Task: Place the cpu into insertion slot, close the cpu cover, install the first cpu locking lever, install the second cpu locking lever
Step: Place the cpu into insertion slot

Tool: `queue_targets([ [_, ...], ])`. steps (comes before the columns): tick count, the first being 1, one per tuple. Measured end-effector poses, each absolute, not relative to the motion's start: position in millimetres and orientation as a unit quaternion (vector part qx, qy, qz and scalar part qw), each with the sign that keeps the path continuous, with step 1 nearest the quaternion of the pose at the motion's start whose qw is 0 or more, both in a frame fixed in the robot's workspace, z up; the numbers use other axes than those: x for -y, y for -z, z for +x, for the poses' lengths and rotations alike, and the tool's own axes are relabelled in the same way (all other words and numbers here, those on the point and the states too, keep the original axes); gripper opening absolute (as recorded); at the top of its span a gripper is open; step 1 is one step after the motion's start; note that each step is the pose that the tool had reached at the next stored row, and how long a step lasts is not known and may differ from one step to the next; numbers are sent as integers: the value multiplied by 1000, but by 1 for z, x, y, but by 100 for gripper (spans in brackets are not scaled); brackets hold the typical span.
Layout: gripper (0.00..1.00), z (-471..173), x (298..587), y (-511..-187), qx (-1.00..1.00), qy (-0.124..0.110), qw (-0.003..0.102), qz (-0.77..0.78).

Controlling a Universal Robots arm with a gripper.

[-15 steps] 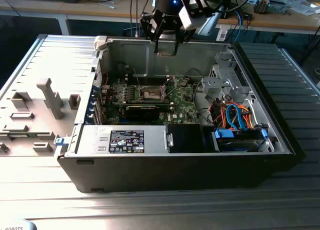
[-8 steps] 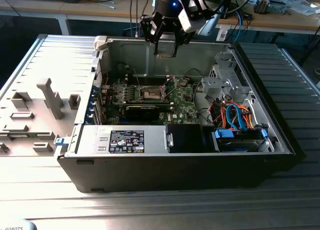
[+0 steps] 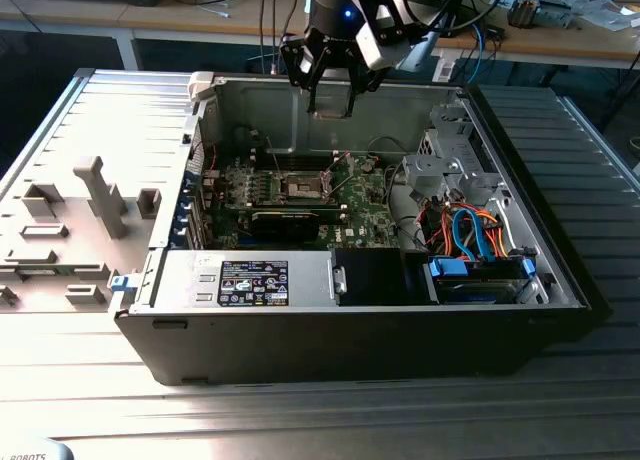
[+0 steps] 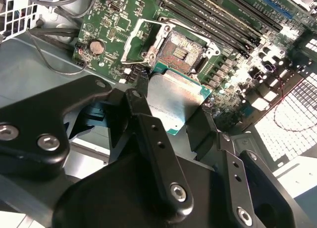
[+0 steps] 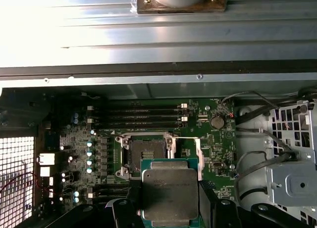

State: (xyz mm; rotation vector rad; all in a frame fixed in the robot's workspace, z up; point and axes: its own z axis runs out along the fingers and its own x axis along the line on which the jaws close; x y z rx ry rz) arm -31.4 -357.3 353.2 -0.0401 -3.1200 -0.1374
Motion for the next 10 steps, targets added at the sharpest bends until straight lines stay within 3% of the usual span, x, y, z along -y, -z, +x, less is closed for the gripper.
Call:
queue_targets([
  [10,55,-31,357,-352,998,44,8,-37],
])
